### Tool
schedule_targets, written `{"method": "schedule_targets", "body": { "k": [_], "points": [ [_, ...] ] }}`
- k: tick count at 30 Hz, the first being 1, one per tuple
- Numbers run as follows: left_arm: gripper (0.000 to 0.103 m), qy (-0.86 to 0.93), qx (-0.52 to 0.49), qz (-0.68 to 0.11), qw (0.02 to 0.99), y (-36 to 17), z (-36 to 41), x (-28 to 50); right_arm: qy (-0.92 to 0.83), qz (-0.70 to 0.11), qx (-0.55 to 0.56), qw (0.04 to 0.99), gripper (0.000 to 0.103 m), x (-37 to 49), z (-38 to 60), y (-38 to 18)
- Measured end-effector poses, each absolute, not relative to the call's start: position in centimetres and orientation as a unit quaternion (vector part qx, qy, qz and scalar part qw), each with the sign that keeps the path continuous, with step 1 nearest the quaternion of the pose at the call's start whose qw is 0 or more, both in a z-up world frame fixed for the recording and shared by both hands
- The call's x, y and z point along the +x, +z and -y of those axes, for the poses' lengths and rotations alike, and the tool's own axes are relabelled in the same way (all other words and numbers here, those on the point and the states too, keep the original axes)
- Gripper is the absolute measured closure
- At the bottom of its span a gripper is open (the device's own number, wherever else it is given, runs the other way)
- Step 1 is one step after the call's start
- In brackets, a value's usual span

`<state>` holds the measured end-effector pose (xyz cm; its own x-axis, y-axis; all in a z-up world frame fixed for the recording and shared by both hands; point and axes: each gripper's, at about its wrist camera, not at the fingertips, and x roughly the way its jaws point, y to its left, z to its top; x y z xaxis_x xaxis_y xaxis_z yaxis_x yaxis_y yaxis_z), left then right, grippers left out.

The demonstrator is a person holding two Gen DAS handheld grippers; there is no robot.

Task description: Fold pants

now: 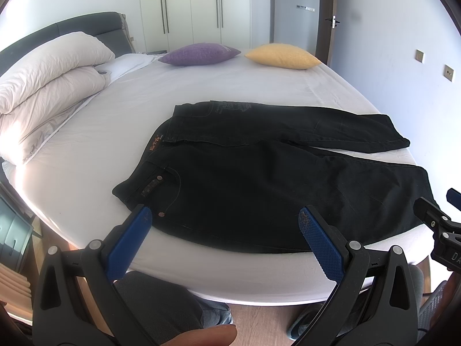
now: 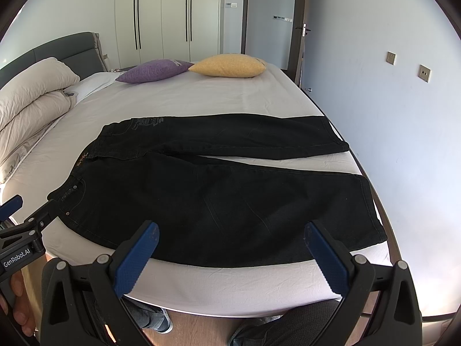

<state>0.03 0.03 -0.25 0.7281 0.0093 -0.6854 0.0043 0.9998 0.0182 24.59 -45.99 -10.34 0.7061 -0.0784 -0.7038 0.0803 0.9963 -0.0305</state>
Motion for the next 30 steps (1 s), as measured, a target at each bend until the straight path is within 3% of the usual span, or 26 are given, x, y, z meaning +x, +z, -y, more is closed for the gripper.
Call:
{"method": "schedule_targets", "body": {
  "k": [30],
  "points": [
    [0.000,0.001,0.010,-0.369,0.929,-0.26,-0.02,0.04,-0.043,-0.383,0.000,0.923,0.000,24.50,45.90,-10.60]
  ]
}}
